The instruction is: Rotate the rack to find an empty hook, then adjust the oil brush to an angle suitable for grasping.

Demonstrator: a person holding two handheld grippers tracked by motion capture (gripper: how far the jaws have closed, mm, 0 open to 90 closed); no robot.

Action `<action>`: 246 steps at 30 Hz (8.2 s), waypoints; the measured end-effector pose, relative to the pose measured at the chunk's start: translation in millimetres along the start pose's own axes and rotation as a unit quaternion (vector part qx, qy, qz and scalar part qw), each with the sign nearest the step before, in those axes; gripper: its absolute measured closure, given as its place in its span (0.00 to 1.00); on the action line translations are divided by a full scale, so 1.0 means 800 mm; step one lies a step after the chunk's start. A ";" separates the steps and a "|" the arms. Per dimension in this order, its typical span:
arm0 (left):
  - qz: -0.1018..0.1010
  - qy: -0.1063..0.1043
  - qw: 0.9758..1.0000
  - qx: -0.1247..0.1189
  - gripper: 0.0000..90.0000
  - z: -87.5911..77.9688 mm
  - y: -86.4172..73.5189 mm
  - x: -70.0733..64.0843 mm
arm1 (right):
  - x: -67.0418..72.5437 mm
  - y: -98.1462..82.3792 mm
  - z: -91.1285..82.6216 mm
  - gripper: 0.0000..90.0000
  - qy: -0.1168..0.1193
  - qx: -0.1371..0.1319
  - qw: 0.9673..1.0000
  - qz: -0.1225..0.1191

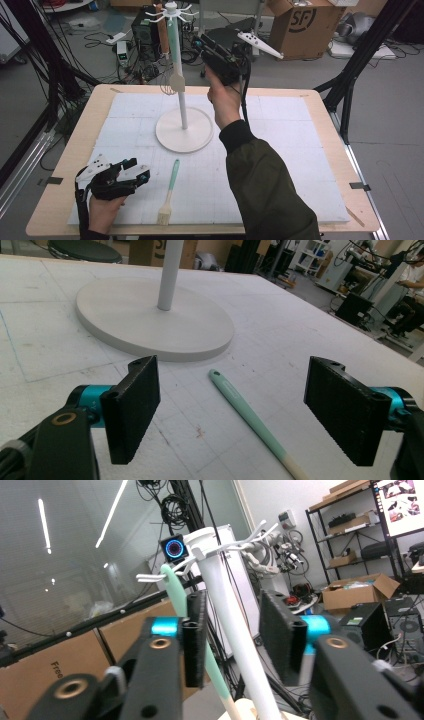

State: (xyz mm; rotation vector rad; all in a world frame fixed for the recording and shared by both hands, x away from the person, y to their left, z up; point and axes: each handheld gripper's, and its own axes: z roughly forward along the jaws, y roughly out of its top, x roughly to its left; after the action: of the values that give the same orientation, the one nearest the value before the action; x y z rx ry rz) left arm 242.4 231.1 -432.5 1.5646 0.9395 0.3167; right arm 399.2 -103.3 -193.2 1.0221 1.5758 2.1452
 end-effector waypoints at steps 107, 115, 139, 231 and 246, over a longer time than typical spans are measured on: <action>0.006 -0.012 1.000 0.006 0.26 0.007 -0.002 -0.007 | 0.030 -0.001 0.035 1.00 0.005 -0.019 1.000 0.004; 0.005 -0.012 1.000 0.006 0.26 0.006 -0.001 -0.007 | 0.037 0.006 0.033 1.00 -0.001 -0.031 0.999 -0.009; 0.002 -0.014 1.000 0.003 0.26 0.004 -0.001 -0.006 | 0.037 0.000 0.036 0.70 -0.010 -0.013 1.000 -0.008; 0.031 0.008 0.997 0.077 0.38 0.059 -0.009 -0.011 | -0.098 -0.188 -0.317 0.22 -0.069 0.138 0.981 -0.116; 0.003 0.028 0.993 0.110 0.91 0.069 -0.009 -0.007 | -0.096 -0.194 -0.321 0.22 -0.071 0.139 0.981 -0.118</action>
State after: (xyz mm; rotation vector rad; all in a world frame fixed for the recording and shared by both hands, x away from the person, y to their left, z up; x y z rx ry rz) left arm 273.1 188.5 -451.0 1.7678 1.0423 0.2692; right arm 250.6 -276.7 -402.3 0.9853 1.8575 1.6921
